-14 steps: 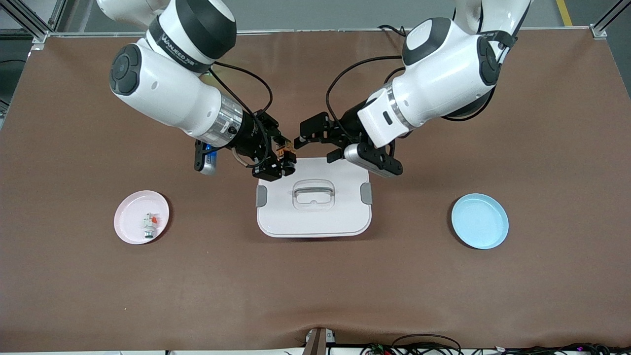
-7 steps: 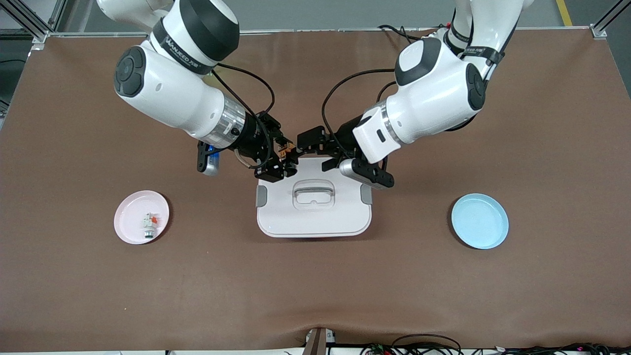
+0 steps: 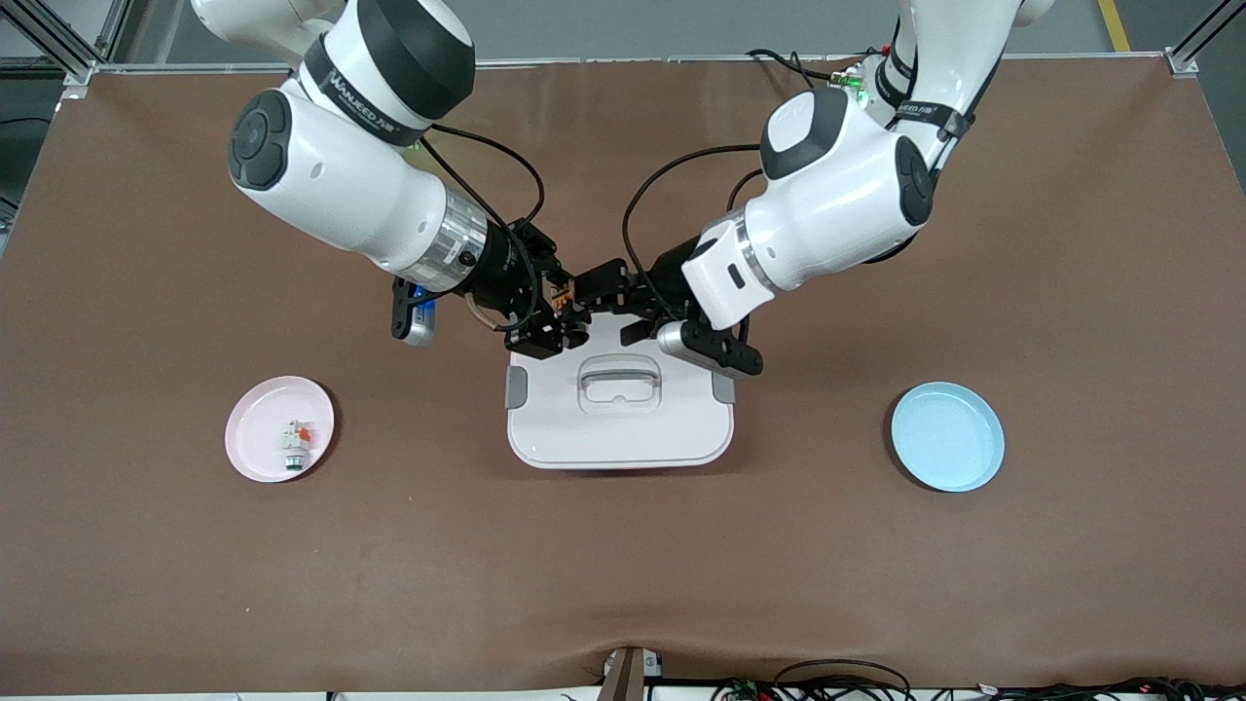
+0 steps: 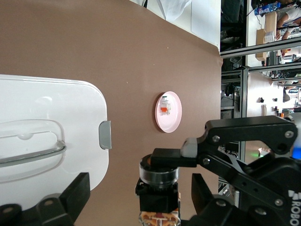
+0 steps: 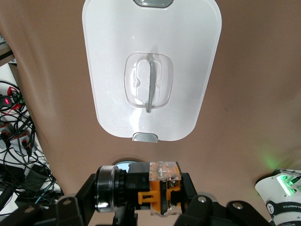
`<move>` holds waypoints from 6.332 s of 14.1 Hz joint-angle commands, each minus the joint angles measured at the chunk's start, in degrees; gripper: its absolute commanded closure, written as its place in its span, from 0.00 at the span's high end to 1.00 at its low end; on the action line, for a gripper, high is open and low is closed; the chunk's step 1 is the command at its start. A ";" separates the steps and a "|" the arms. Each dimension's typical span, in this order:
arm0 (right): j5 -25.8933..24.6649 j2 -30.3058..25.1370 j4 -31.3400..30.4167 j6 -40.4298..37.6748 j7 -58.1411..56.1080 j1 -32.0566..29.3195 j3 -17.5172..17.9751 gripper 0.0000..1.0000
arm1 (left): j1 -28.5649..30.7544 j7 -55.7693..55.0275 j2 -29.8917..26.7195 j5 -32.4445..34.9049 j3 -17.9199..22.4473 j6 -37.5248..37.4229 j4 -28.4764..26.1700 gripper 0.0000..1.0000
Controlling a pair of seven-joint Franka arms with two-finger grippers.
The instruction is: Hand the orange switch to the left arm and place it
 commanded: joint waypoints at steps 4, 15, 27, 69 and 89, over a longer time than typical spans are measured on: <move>0.96 0.75 1.37 0.30 1.08 0.86 -0.63 0.00 | -1.69 0.01 0.49 -1.68 0.09 1.13 0.43 0.87; 0.96 0.84 1.55 0.65 1.00 0.77 -0.63 0.00 | -2.21 -0.25 1.02 -0.80 0.09 1.13 0.78 0.00; 0.87 0.93 1.55 0.56 0.65 0.86 -0.63 1.00 | 5.59 -2.70 -3.55 6.73 0.80 -17.82 0.08 0.00; -29.45 -19.19 -15.50 -17.36 -110.71 -32.36 -1.15 1.00 | 36.28 3.00 13.15 56.07 0.97 -4.76 -15.74 0.74; -28.40 -23.24 -15.59 -22.99 -108.35 -32.89 -1.15 1.00 | 39.27 10.03 -22.78 46.94 0.09 -38.14 -9.33 1.00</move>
